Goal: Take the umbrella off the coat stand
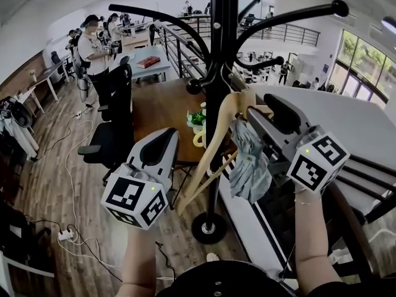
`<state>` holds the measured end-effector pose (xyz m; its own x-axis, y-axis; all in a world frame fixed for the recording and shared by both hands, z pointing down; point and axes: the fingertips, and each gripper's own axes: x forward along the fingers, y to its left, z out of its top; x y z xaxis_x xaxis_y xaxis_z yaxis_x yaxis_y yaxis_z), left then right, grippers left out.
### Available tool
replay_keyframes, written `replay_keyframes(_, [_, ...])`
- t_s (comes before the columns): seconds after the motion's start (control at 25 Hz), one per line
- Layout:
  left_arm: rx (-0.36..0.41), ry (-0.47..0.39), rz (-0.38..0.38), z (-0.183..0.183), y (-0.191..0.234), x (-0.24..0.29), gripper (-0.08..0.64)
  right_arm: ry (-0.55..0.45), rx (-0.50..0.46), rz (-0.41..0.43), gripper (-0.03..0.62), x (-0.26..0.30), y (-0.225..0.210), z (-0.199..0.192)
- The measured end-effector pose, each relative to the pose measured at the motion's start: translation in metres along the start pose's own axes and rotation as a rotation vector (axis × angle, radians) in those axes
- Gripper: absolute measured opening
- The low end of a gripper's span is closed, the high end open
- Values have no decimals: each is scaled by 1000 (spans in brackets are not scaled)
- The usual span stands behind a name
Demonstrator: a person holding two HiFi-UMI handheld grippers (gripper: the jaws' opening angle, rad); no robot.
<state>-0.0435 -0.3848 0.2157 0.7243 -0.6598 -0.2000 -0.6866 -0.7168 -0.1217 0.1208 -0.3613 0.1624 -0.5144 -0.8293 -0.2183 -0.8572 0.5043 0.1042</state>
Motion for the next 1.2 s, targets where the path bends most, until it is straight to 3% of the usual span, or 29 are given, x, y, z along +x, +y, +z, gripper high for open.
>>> replay_keyframes(0.32, [-5, -7, -32, -3, -1, 14, 23, 123, 66, 87, 242, 17, -1, -19])
replay_keyframes(0.72, [-8, -14, -81, -3, -7, 33, 23, 227, 9, 103, 241, 30, -2, -34])
replay_keyframes(1.2, [-17, -16, -84, -9, -10, 46, 23, 224, 34, 113, 186, 29, -3, -35])
